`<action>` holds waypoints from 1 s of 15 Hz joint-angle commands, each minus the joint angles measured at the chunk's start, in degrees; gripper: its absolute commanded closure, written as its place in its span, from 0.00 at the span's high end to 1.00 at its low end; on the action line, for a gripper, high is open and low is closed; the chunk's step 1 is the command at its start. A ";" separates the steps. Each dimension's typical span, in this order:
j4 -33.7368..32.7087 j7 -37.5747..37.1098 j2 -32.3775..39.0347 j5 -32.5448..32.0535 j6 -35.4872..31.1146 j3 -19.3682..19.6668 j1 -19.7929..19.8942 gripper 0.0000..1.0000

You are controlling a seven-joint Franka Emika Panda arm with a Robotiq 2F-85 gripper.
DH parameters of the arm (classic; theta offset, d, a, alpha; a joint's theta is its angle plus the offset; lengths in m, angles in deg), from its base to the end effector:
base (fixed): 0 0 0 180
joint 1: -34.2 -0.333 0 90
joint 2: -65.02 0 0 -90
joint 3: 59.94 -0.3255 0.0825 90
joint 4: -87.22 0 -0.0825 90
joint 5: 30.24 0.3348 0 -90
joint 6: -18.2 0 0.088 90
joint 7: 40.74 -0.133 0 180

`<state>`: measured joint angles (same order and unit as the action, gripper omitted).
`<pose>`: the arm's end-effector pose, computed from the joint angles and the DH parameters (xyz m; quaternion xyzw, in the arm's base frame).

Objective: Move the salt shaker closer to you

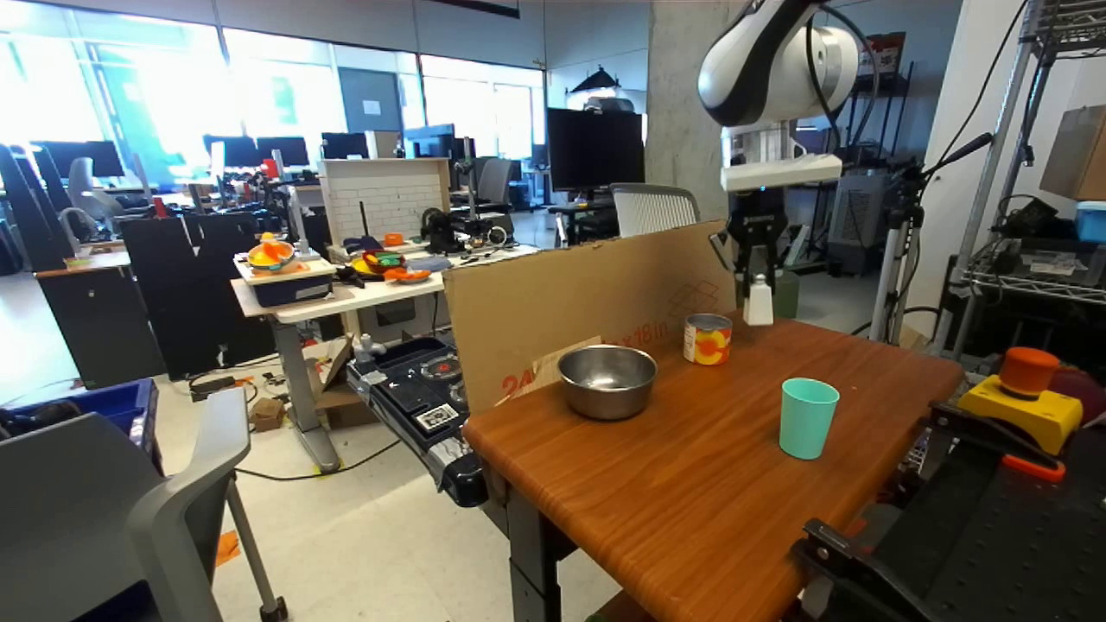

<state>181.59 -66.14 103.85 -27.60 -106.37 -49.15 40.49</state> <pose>0.6135 -0.1714 0.2271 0.9297 -0.3593 -0.0658 0.0470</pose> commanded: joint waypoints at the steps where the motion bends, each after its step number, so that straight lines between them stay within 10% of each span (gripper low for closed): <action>1: 2.10 5.86 -6.28 -1.12 8.16 -0.19 0.29 0.09; 8: 9.38 9.71 -10.35 -5.82 10.48 0.06 0.07 0.09; 15: 17.40 8.93 -11.13 -7.14 -4.60 -0.28 -0.91 0.09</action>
<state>194.36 -57.08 94.87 -34.21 -105.06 -49.23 40.10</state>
